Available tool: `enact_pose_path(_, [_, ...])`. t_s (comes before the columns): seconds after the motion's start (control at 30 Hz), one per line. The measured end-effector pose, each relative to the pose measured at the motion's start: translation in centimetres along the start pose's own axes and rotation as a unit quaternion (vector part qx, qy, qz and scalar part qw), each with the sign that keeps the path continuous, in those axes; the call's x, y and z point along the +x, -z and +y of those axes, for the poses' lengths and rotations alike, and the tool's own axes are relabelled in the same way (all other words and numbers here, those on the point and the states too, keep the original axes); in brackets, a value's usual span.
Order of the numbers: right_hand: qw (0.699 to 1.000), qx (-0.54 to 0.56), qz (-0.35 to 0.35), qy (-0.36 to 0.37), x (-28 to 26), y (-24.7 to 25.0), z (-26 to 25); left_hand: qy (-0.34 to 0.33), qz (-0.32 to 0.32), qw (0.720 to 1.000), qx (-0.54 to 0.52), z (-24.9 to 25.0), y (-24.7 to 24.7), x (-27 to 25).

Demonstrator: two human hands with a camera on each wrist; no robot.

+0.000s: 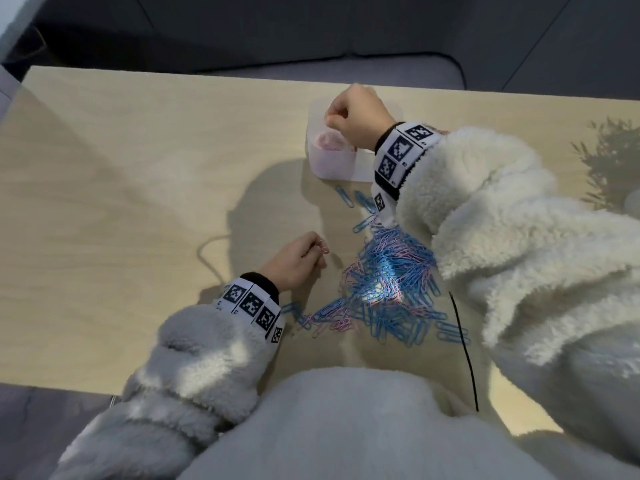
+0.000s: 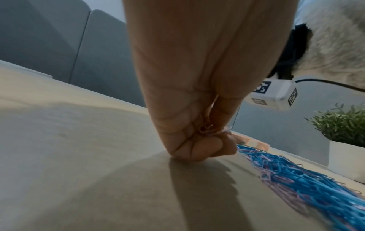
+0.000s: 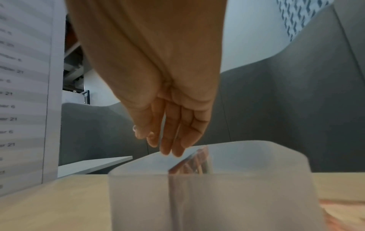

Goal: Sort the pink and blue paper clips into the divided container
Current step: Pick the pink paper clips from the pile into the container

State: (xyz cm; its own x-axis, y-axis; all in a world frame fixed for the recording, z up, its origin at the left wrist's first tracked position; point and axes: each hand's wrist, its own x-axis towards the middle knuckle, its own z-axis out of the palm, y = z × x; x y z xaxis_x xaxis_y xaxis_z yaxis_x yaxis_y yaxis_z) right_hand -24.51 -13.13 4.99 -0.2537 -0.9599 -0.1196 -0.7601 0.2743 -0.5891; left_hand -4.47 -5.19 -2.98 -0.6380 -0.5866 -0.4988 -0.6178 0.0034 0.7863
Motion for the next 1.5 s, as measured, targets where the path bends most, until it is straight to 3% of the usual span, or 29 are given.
enact_pose_path(0.17, [0.994, 0.014, 0.078, 0.077, -5.1, -0.1, 1.0, 0.012, 0.005, 0.998, 0.065, 0.4, -0.8, 0.1])
enact_pose_path(0.2, [0.995, 0.015, 0.053, 0.082, -7.0, -1.0, 1.6, 0.008, 0.004, 0.995, 0.100, 0.5, -1.1, 0.1])
enact_pose_path(0.3, [0.990, -0.032, -0.117, 0.074, -13.1, -4.2, 4.4, -0.032, 0.025, 0.969, 0.244, 0.3, -1.9, 0.1])
enact_pose_path(0.37, [0.983, -0.051, -0.161, 0.074, -15.8, -5.8, 6.4, -0.047, 0.039, 0.960, 0.274, 0.2, -2.3, 0.0])
enact_pose_path(0.6, [0.988, -0.059, -0.130, 0.055, -19.9, -5.9, 9.2, -0.072, 0.061, 0.954, 0.285, -0.1, -3.0, -0.7])
enact_pose_path(0.83, [0.997, -0.062, -0.031, -0.024, -19.9, -7.0, 8.2, -0.088, 0.060, 0.935, 0.338, 0.4, -3.6, -0.5])
enact_pose_path(1.0, [0.997, -0.027, -0.051, -0.049, -19.4, -7.1, 7.8, -0.072, 0.061, 0.958, 0.271, 0.5, -2.5, -0.8])
enact_pose_path(1.13, [0.987, 0.115, -0.021, -0.114, -18.0, -5.5, 7.7, -0.057, 0.033, 0.984, 0.166, 0.4, -1.1, -0.8])
enact_pose_path(1.2, [0.960, 0.220, 0.003, -0.170, -17.1, -4.6, 7.7, -0.045, 0.012, 0.993, 0.111, 0.3, -0.8, -0.5])
enact_pose_path(1.27, [0.907, 0.352, -0.008, -0.229, -16.4, -4.0, 7.9, -0.024, 0.003, 0.997, 0.072, 0.3, -0.7, -0.2])
enact_pose_path(1.33, [0.858, 0.453, -0.024, -0.242, -15.9, -3.9, 8.2, -0.005, -0.004, 1.000, 0.029, 0.5, -0.7, 0.0])
enact_pose_path(1.37, [0.852, 0.464, -0.029, -0.242, -15.6, -4.0, 8.5, -0.001, -0.011, 1.000, 0.006, 0.6, -0.7, 0.1])
enact_pose_path(1.4, [0.862, 0.445, -0.034, -0.242, -15.4, -4.1, 8.7, 0.002, -0.018, 1.000, -0.016, 0.7, -0.7, 0.1])
enact_pose_path(1.5, [0.951, 0.245, -0.061, -0.180, -15.1, -4.0, 8.9, 0.009, -0.039, 0.996, -0.075, 0.9, -0.9, 0.1])
